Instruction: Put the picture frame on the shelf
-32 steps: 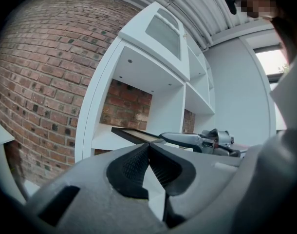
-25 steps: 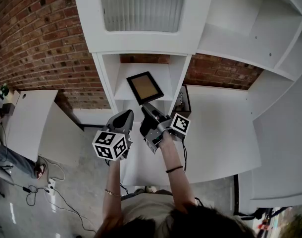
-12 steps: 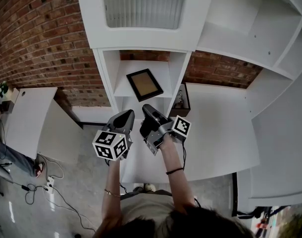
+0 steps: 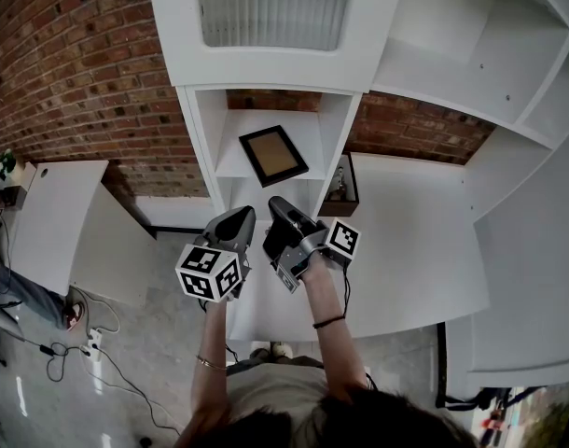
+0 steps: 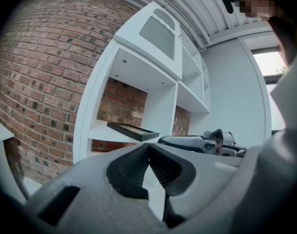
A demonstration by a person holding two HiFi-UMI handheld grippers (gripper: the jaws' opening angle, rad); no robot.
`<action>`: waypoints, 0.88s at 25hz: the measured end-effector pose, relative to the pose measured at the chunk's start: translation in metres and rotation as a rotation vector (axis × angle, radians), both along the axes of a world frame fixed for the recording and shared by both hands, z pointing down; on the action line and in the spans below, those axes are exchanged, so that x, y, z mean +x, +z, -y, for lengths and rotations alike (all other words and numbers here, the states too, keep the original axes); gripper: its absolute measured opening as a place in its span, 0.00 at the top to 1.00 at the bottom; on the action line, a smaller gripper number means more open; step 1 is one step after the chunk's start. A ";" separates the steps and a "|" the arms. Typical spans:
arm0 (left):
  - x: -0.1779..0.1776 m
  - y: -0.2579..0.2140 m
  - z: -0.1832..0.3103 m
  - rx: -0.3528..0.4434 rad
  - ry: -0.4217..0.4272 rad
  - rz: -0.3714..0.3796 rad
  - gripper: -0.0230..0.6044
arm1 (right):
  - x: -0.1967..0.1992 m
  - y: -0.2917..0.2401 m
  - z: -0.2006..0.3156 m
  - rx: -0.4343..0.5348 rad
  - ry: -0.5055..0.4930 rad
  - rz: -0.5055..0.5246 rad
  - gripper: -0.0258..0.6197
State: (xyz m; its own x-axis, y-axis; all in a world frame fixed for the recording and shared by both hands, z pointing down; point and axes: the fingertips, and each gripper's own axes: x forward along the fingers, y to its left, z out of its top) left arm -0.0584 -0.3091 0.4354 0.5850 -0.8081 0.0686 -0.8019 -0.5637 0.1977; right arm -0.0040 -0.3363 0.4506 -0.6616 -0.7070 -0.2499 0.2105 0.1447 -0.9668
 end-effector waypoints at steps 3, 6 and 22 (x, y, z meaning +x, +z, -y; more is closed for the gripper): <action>-0.001 0.000 -0.001 0.002 0.000 0.001 0.95 | -0.001 0.001 -0.001 0.006 -0.001 -0.016 0.94; -0.001 0.000 -0.001 0.002 0.000 0.001 0.95 | -0.002 0.001 -0.002 0.012 -0.003 -0.026 0.95; 0.001 -0.001 0.000 0.005 0.007 0.003 0.95 | -0.003 -0.007 -0.002 0.032 -0.010 -0.008 0.95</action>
State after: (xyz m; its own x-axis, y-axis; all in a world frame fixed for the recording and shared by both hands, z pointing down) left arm -0.0573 -0.3088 0.4342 0.5902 -0.8045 0.0664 -0.7986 -0.5700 0.1931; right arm -0.0067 -0.3344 0.4441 -0.6705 -0.6924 -0.2666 0.2041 0.1733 -0.9635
